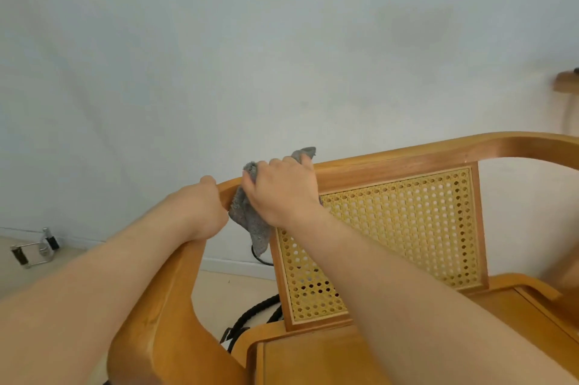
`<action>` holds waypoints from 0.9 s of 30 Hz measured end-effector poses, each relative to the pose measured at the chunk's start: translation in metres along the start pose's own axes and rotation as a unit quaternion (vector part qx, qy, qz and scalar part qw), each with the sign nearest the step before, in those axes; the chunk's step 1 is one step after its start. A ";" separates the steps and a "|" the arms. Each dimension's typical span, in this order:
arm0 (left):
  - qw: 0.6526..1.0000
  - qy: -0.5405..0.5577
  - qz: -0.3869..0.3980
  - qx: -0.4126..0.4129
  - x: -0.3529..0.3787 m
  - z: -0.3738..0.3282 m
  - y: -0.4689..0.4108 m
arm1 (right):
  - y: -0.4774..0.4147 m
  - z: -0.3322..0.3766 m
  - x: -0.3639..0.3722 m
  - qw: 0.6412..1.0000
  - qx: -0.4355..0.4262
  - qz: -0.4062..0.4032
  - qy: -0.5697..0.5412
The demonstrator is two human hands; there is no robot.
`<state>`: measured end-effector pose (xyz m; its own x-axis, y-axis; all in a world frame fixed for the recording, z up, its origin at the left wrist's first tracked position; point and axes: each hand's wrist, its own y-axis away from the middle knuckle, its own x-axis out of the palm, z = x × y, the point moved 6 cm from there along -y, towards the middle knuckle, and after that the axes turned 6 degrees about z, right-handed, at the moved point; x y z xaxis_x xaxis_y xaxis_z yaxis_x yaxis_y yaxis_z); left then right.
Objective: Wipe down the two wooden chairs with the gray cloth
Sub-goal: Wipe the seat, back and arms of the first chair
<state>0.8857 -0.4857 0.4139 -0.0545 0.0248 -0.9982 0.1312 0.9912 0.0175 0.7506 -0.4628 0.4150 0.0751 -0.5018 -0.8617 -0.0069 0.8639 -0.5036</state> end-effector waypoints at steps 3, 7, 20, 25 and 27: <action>1.000 0.014 0.006 0.001 -0.001 0.001 0.004 | 0.011 -0.036 -0.012 0.998 -0.044 0.021 0.025; 1.000 0.003 0.002 0.003 -0.002 -0.003 0.004 | 0.037 -0.166 -0.031 0.997 0.066 0.005 0.048; 0.978 -0.201 -0.022 -0.043 -0.002 -0.026 0.023 | 0.021 -0.017 0.005 0.998 -0.007 -0.035 -0.059; 0.978 -0.204 -0.024 -0.030 -0.001 -0.023 0.015 | 0.044 -0.022 0.024 0.993 -0.100 -0.066 0.009; 0.982 -0.188 -0.020 -0.027 0.000 -0.018 0.009 | 0.070 -0.028 0.049 0.991 -0.123 -0.049 0.013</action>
<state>0.8686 -0.4741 0.4146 0.3110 -0.0546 -0.9488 0.0841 0.9960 -0.0297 0.7262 -0.4284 0.3363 0.0613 -0.5861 -0.8079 -0.2450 0.7758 -0.5815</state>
